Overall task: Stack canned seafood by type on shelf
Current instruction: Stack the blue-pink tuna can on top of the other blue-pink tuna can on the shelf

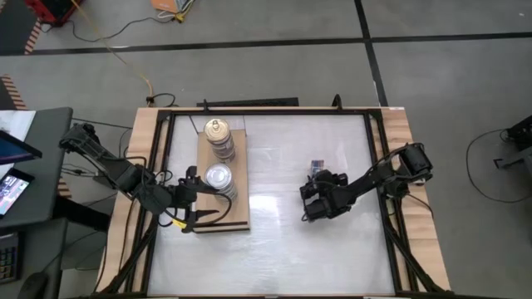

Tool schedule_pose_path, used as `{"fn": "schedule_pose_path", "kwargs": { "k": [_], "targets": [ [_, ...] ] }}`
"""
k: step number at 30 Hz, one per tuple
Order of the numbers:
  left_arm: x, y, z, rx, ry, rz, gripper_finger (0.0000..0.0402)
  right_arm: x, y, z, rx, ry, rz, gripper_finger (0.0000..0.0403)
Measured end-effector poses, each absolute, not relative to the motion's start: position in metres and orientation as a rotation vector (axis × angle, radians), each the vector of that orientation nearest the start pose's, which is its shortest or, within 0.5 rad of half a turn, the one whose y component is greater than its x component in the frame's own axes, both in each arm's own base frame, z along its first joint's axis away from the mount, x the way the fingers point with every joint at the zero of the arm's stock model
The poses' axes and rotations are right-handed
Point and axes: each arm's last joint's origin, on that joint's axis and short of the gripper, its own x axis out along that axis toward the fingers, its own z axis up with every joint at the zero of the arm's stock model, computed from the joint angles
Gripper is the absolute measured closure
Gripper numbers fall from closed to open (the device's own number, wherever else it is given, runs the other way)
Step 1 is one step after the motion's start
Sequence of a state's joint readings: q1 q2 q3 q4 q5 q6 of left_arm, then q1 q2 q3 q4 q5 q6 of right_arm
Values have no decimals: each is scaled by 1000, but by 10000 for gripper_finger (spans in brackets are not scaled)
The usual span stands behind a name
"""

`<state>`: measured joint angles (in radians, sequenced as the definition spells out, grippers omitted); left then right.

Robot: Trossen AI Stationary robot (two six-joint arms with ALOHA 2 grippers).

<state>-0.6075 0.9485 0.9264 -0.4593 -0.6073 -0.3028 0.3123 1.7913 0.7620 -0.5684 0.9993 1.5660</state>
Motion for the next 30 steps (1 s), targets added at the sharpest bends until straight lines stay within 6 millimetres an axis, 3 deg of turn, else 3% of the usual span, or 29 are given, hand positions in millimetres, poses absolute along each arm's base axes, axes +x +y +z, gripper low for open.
{"fn": "schedule_pose_path", "kwargs": {
  "k": [5,12,16,21,30],
  "targets": [
    [168,-97,330,-19,389,60,125,248,54,96,302,516,-1208,115],
    [168,-97,329,-5,403,59,125,247,57,97,230,542,-1183,197],
    [166,-96,326,74,442,22,125,245,63,102,152,576,-1130,196],
    [165,-97,324,216,467,-48,125,244,76,132,12,561,-1010,196],
    [173,-97,334,326,348,56,125,257,105,201,-300,444,-739,196]
  ]
}}
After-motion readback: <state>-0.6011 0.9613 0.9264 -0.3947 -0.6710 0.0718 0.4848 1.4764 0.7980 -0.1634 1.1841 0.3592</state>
